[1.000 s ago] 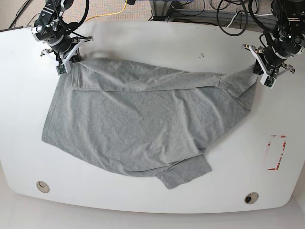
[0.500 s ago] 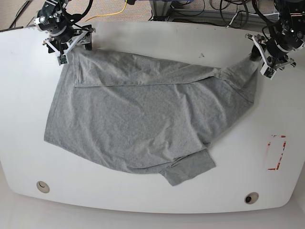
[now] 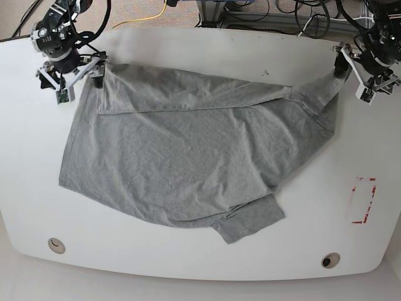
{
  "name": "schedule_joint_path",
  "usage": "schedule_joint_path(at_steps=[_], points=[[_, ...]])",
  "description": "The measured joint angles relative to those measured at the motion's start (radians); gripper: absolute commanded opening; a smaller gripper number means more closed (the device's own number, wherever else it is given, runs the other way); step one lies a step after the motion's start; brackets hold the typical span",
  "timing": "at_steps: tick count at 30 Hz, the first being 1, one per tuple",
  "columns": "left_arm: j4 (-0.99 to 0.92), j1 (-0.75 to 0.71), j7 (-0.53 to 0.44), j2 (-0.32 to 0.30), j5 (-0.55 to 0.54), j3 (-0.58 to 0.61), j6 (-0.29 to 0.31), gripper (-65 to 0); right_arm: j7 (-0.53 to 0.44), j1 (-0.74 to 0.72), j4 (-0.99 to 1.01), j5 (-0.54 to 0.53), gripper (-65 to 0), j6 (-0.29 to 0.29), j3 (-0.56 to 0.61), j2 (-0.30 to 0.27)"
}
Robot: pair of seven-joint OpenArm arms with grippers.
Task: Layout the t-shirt on the table in an organized manner, then fold the t-shirt properly
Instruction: 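Release the shirt and move the right gripper to the shirt's side edge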
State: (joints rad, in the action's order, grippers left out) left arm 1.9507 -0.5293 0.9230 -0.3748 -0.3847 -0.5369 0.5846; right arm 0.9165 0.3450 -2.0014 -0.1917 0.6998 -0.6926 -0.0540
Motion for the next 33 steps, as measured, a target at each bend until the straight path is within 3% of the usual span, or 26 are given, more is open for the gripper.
schedule_joint_path(at_steps=[10,17,24,33], points=[[0.002,0.051,0.002,0.000,0.005,-0.129,0.003,-16.1,0.003,-0.209,0.074,0.004,-9.5,-0.002,0.093,-0.085],[0.003,0.086,0.005,-0.001,0.013,-0.176,0.000,-16.0,-0.001,-0.439,0.304,0.004,-9.8,0.000,0.217,-0.137],[0.004,0.090,0.004,0.002,0.003,-0.172,0.000,-15.8,-0.008,-0.648,0.557,0.002,-9.8,0.000,0.272,-0.138],[0.003,0.093,0.004,0.006,0.001,-0.193,0.003,-15.8,-0.190,-0.821,0.856,0.004,-10.0,-0.007,0.425,-0.170]])
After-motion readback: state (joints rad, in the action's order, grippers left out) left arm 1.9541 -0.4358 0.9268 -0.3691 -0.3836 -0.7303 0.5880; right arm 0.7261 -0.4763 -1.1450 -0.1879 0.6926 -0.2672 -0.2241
